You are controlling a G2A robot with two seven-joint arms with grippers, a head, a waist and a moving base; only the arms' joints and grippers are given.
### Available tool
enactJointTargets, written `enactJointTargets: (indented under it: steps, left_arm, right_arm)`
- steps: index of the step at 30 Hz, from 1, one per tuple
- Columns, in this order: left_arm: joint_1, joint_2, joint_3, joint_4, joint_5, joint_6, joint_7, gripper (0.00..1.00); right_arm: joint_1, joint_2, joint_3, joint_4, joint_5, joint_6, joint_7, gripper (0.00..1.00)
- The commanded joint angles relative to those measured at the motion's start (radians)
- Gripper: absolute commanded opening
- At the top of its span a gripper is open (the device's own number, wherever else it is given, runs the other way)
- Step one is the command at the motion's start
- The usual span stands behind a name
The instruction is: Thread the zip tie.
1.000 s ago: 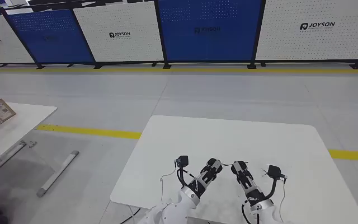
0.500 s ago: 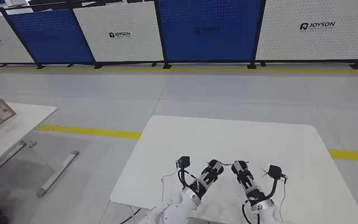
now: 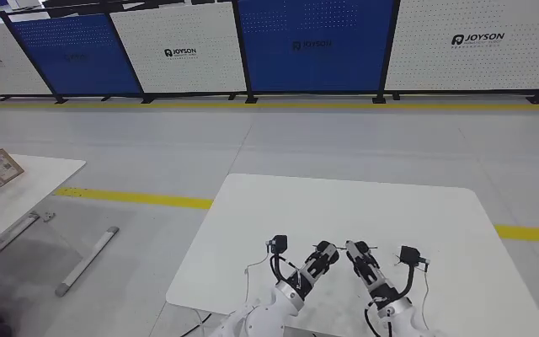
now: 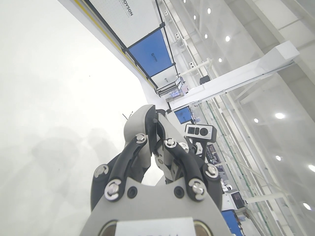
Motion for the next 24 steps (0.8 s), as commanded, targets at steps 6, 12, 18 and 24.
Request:
enactJointTargets:
  steps: [6,12,18,24]
  left_arm:
    - [-0.002,-0.013,-0.025,-0.026,-0.135,0.024,0.074,0.0]
    - [0.004,-0.015,-0.041,-0.045,-0.163,0.028,0.086,0.0]
    - [0.006,-0.016,-0.043,-0.044,-0.172,0.036,0.092,0.0]
    - [0.008,-0.024,-0.063,-0.076,-0.258,0.056,0.132,0.0]
  right_arm:
    - [-0.03,0.008,0.04,-0.003,-0.024,-0.04,-0.029,1.0]
    - [-0.032,0.008,0.042,-0.003,-0.024,-0.039,-0.033,1.0]
    - [-0.025,0.009,0.034,-0.015,-0.167,0.031,-0.063,1.0]
    - [-0.007,0.005,-0.031,-0.022,-0.45,0.153,-0.129,1.0]
